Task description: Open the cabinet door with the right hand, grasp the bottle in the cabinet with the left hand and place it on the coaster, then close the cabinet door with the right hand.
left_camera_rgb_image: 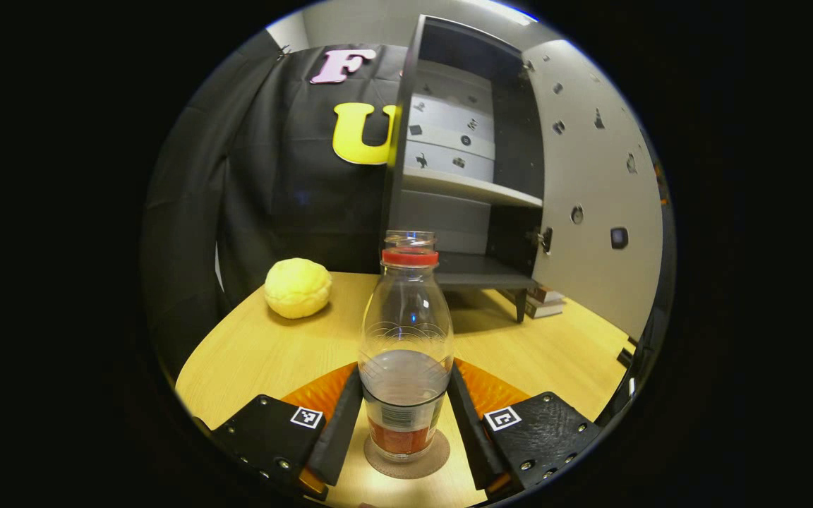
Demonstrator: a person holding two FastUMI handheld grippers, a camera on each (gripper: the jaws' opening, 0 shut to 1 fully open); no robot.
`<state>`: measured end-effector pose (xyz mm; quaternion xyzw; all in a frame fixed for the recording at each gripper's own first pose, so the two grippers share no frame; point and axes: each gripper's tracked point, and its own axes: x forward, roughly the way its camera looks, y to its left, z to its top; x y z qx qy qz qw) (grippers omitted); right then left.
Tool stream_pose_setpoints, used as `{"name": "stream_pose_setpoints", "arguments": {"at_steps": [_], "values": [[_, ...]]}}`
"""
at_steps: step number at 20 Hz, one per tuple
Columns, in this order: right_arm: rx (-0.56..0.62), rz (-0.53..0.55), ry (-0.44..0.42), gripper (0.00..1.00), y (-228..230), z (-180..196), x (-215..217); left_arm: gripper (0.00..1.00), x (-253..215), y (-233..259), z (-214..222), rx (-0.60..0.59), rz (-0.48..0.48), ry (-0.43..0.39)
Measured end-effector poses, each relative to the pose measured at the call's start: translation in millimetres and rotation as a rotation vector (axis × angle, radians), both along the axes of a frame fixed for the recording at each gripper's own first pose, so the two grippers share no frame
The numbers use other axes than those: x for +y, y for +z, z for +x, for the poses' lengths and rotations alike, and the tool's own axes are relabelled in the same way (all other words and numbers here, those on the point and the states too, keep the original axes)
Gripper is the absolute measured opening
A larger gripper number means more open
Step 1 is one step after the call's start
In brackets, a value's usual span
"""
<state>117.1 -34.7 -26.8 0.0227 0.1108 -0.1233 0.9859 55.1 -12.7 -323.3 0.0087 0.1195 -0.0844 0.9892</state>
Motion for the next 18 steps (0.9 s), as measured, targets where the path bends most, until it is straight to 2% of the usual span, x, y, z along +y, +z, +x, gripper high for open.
{"name": "stream_pose_setpoints", "arguments": {"at_steps": [5, 9, 10, 11, 13, 14, 15, 16, 17, 18], "values": [[-0.003, 0.033, -0.047, 0.87, -5.5, -7.4, -8.1, 0.66, -1.1, -6.0, -3.6, 0.007, 0.063, -0.024], [0.012, 0.044, -0.038, 0.87, -14.6, -8.0, 0.2, 0.67, 0.9, -11.8, -2.3, 0.041, 0.070, -0.009], [0.017, 0.040, -0.036, 0.91, -16.0, -7.3, 1.4, 0.67, 1.1, -12.2, -3.1, 0.043, 0.070, -0.005], [0.025, 0.034, -0.034, 0.87, -18.9, -7.4, 2.5, 0.67, 1.2, -10.9, -2.8, 0.044, 0.073, 0.000], [0.038, 0.024, -0.023, 0.87, -22.8, -6.8, 7.8, 0.67, 0.8, -12.0, -3.9, 0.044, 0.082, 0.002], [0.041, 0.018, -0.019, 0.91, -23.7, -6.5, 10.0, 0.67, -2.3, -12.8, -4.7, 0.038, 0.083, -0.004], [0.046, 0.015, -0.014, 0.91, -26.4, -5.4, 11.4, 0.69, -7.6, -12.6, -5.0, 0.033, 0.079, -0.010], [0.052, 0.016, -0.008, 0.87, -27.8, -4.0, 14.2, 0.71, -6.4, -11.6, -6.5, 0.038, 0.078, -0.017], [0.056, 0.017, -0.001, 0.91, -29.9, -3.9, 17.1, 0.76, -4.1, -11.9, -7.4, 0.045, 0.085, -0.017], [0.057, 0.015, 0.004, 0.91, -30.2, -3.4, 19.4, 0.75, -3.9, -13.0, -7.9, 0.052, 0.091, -0.017]]}}
